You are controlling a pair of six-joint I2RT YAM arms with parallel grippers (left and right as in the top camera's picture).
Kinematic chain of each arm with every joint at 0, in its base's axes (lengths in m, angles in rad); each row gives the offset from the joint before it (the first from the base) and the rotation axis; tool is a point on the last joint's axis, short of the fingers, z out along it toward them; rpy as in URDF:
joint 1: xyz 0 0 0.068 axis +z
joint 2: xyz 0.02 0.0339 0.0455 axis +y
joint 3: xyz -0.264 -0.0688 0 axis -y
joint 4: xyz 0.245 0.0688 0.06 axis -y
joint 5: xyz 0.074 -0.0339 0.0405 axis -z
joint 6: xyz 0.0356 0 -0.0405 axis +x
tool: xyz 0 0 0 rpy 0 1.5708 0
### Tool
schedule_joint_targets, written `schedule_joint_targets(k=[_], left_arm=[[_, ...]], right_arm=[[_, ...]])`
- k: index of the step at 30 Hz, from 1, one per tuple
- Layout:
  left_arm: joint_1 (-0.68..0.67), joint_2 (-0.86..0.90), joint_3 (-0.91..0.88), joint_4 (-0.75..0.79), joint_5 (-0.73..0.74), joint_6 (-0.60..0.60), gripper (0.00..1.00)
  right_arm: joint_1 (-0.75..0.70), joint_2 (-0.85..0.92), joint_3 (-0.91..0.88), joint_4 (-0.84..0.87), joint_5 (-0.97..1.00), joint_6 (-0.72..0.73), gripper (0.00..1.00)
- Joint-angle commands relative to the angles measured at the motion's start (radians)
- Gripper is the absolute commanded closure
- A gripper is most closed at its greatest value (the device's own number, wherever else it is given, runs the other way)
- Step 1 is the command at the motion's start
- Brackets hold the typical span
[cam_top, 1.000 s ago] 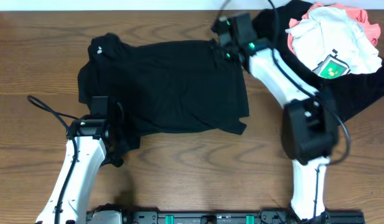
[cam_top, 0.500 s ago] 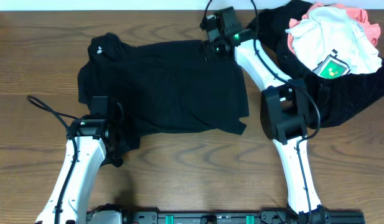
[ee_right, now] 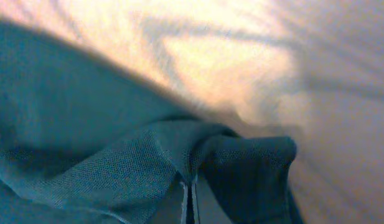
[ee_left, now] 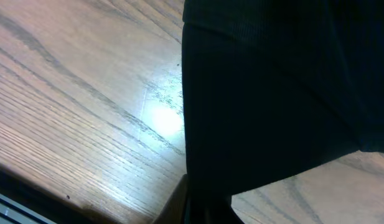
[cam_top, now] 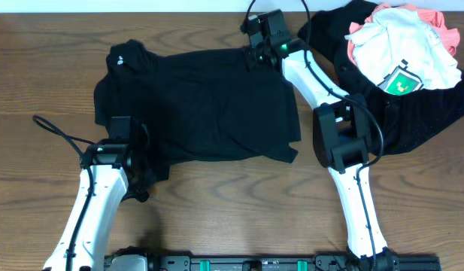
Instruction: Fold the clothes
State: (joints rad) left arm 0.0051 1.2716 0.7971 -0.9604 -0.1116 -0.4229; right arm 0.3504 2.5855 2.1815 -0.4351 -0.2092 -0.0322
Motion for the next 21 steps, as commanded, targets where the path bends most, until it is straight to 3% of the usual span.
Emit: schedule_joint_targets(k=[1, 13, 14, 15, 17, 18, 19, 21], left_arm=[[-0.001, -0.005, 0.012, -0.004, -0.012, -0.013, 0.94], [-0.001, -0.005, 0.012, -0.004, -0.012, -0.013, 0.94], [-0.001, -0.005, 0.012, -0.004, -0.013, -0.013, 0.94], [-0.001, -0.005, 0.012, -0.004, -0.013, -0.013, 0.94], [-0.001, -0.005, 0.012, -0.004, -0.013, -0.013, 0.94], [-0.001, -0.005, 0.012, -0.004, -0.012, -0.013, 0.94], [-0.001, -0.005, 0.012, -0.004, -0.013, -0.013, 0.94], [-0.001, -0.005, 0.012, -0.004, -0.013, -0.013, 0.94]], right_arm=[[-0.028, 0.002, 0.039, 0.042, 0.034, 0.07, 0.99], [-0.09, 0.002, 0.044, 0.282, 0.132, 0.194, 0.99], [-0.09, 0.002, 0.044, 0.296, 0.132, 0.193, 0.91], [-0.089, 0.002, 0.044, 0.313, 0.132, 0.193, 0.73], [-0.089, 0.002, 0.044, 0.335, 0.136, 0.193, 0.51], [-0.09, -0.002, 0.044, 0.34, 0.144, 0.194, 0.28], [-0.091, -0.01, 0.044, 0.336, 0.156, 0.196, 0.12], [-0.095, -0.031, 0.044, 0.303, 0.153, 0.196, 0.12]])
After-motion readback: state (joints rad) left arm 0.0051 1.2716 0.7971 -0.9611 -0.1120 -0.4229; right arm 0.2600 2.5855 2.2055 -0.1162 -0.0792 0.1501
